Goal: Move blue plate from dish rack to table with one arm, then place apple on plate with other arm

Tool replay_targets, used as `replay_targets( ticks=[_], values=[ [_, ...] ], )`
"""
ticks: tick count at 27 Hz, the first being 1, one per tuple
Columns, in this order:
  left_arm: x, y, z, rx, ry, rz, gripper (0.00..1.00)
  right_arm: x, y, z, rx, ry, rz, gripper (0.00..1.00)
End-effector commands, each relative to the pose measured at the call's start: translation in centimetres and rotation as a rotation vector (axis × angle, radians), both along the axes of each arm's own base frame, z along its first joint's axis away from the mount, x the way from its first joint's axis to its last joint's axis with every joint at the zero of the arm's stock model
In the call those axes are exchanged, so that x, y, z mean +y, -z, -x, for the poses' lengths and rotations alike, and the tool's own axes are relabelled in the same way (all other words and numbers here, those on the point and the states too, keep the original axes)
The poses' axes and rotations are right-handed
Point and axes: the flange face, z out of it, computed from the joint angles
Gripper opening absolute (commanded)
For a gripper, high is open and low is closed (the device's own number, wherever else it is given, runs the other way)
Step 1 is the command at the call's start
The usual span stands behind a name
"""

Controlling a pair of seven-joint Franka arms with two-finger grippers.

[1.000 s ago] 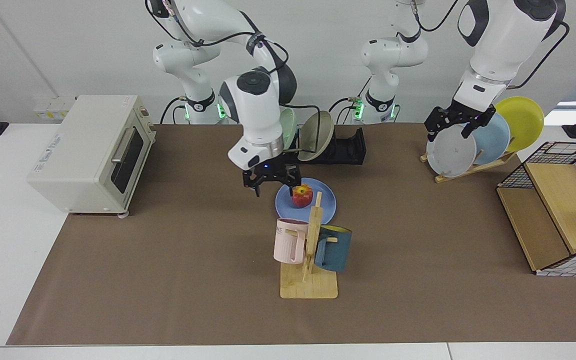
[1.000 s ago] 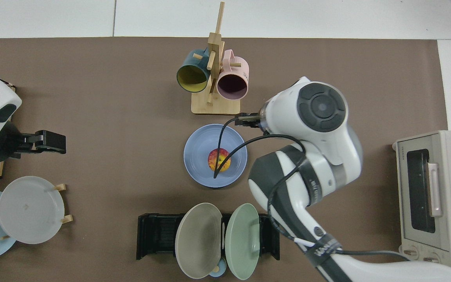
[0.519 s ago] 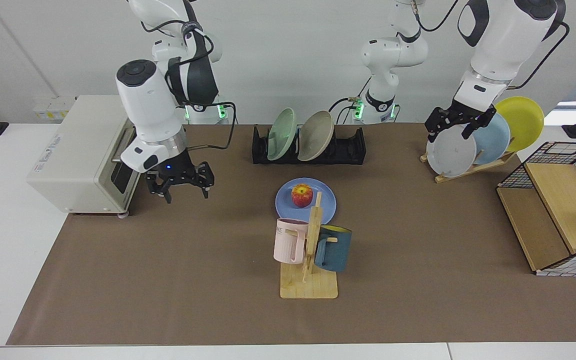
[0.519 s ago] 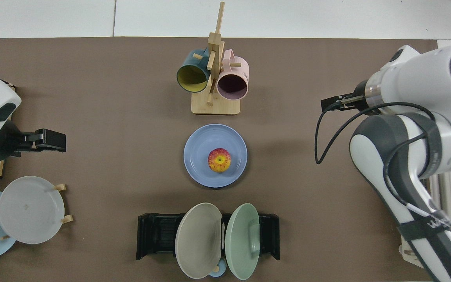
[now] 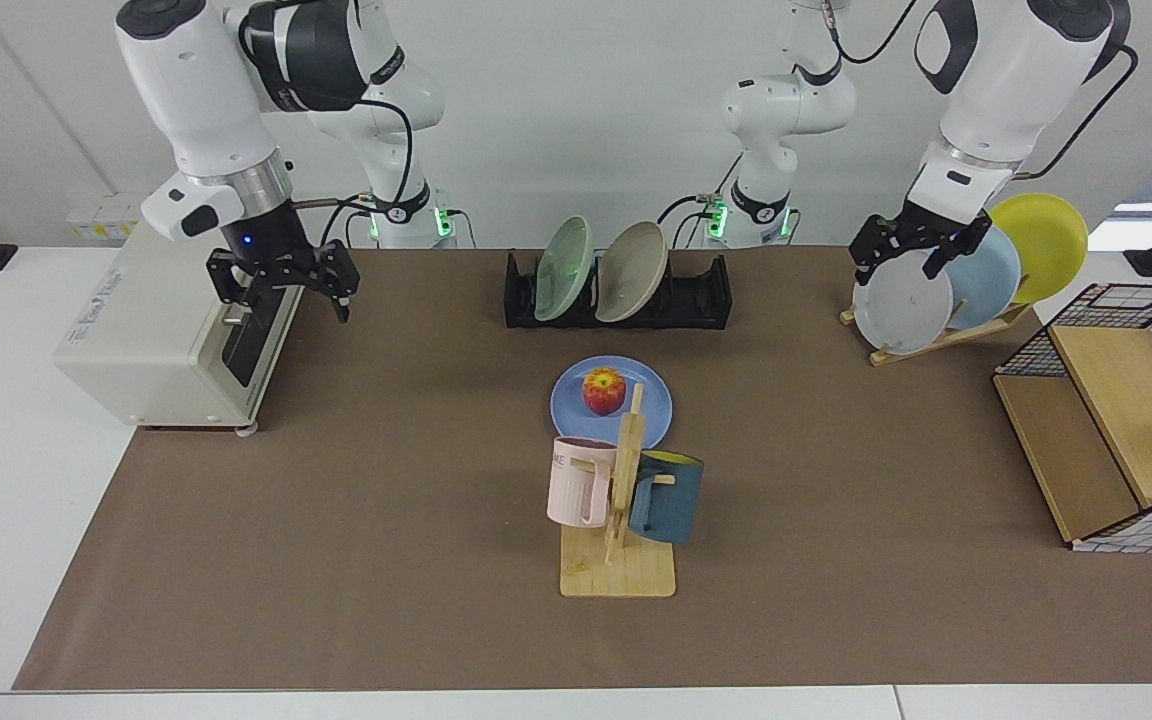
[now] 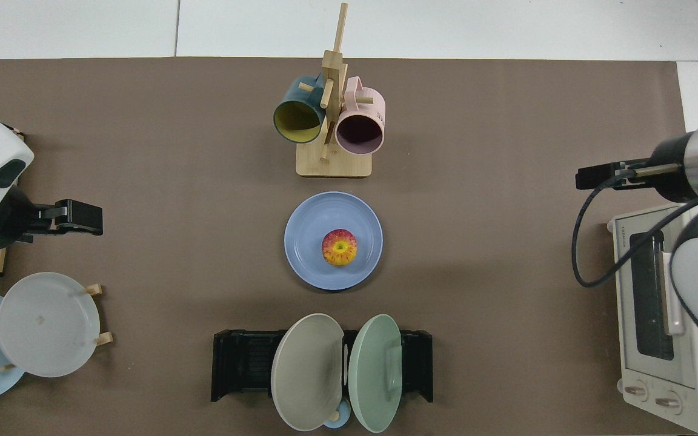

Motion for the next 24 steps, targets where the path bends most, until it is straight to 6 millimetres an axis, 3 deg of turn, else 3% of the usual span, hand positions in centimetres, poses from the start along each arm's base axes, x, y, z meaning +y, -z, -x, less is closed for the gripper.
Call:
replay_targets(
  ticks=[1, 6, 13, 15, 24],
  values=[
    [-0.2, 0.0, 0.6, -0.015, 0.001, 0.005, 1.0, -1.4, -0.1, 2.7, 0.045, -0.008, -0.001, 1.0],
    [-0.2, 0.0, 0.6, -0.015, 0.001, 0.005, 1.0, -0.3, 0.4, 2.4, 0.062, 0.025, -0.016, 1.0],
    [-0.3, 0.1, 0.5, -0.014, 0.002, 0.005, 1.0, -0.9, 0.2, 2.2, 0.08, 0.098, -0.035, 1.0],
    [-0.2, 0.1, 0.5, -0.014, 0.002, 0.005, 1.0, -1.0, 1.2, 1.5, 0.133, 0.098, -0.019, 1.0],
    [-0.2, 0.0, 0.6, -0.015, 0.002, 0.005, 1.0, -0.4, 0.1, 0.3, 0.067, 0.096, -0.01, 1.0]
  ],
)
